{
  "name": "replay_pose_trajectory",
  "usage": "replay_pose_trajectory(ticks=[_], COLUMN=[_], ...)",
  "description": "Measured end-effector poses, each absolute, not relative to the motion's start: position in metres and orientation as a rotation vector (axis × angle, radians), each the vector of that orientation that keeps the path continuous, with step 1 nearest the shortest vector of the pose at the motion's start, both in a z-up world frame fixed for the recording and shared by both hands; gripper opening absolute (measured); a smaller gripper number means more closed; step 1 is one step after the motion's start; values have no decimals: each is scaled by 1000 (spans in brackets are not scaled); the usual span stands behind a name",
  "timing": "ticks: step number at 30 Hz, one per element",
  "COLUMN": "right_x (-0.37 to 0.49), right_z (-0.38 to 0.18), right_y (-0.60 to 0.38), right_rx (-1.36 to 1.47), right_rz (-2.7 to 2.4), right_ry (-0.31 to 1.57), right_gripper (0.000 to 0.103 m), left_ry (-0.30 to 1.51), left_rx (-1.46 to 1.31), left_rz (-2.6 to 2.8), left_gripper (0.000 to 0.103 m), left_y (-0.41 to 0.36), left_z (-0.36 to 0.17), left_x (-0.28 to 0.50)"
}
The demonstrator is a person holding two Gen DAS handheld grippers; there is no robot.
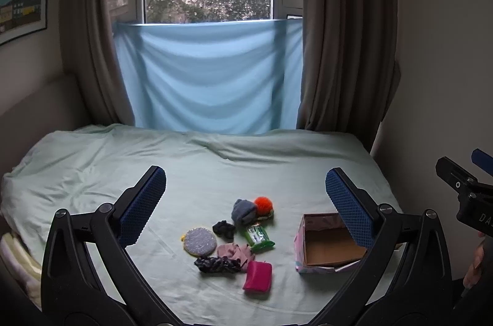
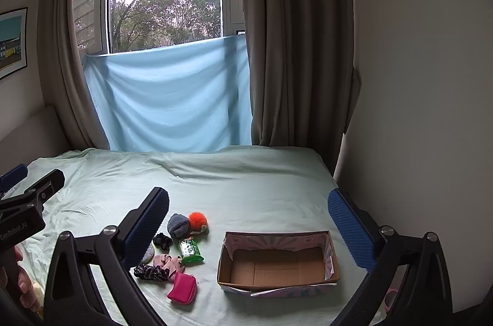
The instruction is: Organize soft objects
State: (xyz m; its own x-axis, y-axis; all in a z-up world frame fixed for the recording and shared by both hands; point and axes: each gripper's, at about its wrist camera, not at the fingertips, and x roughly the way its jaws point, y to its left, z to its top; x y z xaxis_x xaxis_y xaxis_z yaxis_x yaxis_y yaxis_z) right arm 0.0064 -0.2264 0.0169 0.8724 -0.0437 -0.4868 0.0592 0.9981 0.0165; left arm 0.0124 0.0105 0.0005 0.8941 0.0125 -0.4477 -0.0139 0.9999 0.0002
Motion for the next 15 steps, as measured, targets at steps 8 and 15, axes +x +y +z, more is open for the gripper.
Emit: replay_pose_trajectory(ticks=[8, 15], right_x=[9, 15], right_z=[16, 15], right_y=[-225, -228], right_rx=[25, 34], right_rz=[-55, -48], right_ry=[504, 503], right_gripper=[103, 103], left_ry=[467, 471], left_rx=[-8, -8], left_rz=[9, 8], left_gripper=[103, 103], left_y=[10, 13], left_z=[2, 1], left_x=[19, 23])
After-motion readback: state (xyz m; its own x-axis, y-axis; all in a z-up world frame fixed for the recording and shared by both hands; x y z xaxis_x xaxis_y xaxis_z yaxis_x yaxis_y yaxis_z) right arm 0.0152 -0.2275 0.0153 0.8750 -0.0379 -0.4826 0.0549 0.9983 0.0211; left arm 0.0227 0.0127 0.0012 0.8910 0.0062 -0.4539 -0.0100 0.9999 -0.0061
